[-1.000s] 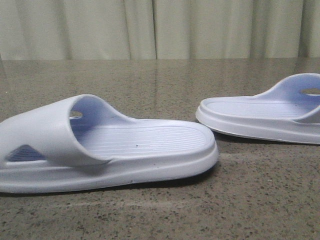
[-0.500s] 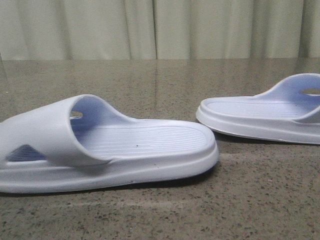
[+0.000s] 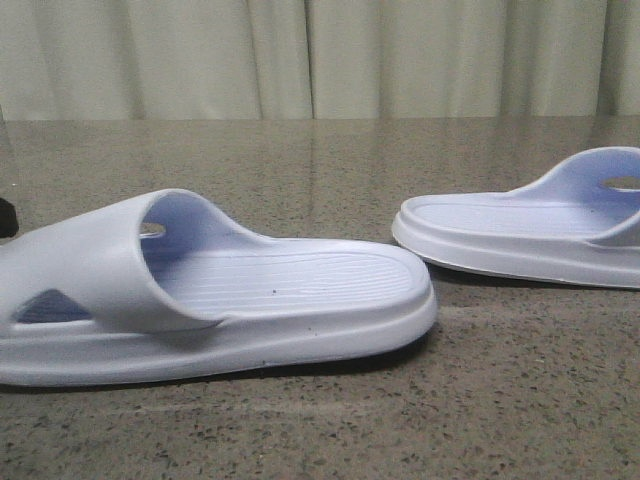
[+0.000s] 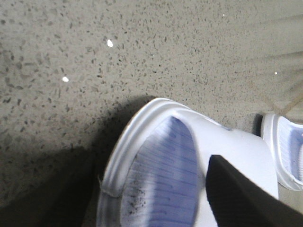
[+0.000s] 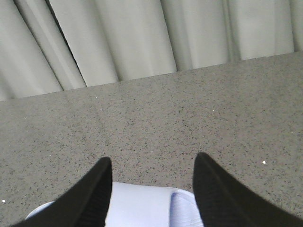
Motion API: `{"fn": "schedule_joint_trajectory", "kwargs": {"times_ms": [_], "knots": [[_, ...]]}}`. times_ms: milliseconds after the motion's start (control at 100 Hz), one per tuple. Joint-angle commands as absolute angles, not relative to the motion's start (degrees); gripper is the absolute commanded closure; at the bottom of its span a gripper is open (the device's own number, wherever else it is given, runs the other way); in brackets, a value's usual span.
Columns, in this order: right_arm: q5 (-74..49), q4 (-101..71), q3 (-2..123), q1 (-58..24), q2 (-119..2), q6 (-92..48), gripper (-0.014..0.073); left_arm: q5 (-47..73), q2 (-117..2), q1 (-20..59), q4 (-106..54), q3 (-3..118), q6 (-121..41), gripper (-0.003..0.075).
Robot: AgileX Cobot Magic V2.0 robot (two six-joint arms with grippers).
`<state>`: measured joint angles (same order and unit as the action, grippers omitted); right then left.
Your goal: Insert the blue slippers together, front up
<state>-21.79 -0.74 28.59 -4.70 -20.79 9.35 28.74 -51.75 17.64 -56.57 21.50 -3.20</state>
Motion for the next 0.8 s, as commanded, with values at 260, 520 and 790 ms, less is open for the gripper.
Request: {"fn": "schedule_joint_trajectory", "kwargs": {"times_ms": [260, 520, 790], "knots": [[-17.02, -0.46, 30.44, -4.3, -21.7, 9.02, 0.0265, 27.52, -52.56, 18.2, -56.77, 22.4, -3.92, 0.0645], [-17.12, -0.46, 30.44, -4.3, -21.7, 9.02, 0.0265, 24.47, -52.56, 18.2, -56.98, 22.4, -5.82, 0.0704], [-17.12, -0.36, 30.44, -4.3, -21.7, 9.02, 0.0265, 24.1, -48.12, 18.2, -72.77, 23.43, -17.98, 0.0704]]}}
